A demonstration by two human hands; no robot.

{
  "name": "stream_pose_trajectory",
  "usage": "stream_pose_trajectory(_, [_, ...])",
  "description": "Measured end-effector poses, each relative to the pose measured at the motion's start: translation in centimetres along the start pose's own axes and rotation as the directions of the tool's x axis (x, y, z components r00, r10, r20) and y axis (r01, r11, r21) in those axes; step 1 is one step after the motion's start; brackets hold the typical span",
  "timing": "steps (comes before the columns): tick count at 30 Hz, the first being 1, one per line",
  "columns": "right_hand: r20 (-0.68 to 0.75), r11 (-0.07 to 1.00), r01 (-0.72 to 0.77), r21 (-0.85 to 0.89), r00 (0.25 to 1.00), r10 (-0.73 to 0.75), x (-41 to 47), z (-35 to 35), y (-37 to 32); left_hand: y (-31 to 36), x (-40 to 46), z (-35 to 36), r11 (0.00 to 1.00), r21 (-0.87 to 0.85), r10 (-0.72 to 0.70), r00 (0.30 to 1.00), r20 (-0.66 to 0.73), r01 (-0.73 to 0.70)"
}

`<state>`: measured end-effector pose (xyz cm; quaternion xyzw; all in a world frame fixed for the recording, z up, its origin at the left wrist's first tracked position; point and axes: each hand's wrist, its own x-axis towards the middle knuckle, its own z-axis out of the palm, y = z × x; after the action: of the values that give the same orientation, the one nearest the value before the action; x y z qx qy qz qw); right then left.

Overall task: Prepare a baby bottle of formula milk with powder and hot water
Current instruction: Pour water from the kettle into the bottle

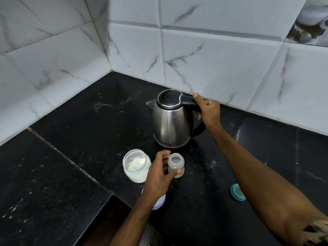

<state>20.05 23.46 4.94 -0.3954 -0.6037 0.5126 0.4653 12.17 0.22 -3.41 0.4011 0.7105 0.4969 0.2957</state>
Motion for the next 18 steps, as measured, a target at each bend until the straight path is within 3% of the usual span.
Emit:
stream_pose_trajectory(13, [0.079,0.999,0.021,-0.036,0.997,-0.018,-0.1,-0.9,-0.1,-0.1,-0.1,-0.1,1.000,0.000,-0.001,1.000,0.021,0.001])
stream_pose_trajectory(18, [-0.006,0.997,0.012,-0.083,1.000,-0.012,-1.4,-3.3,-1.1,-0.2,-0.2,-0.2,1.000,0.013,0.001,0.998,0.068,-0.002])
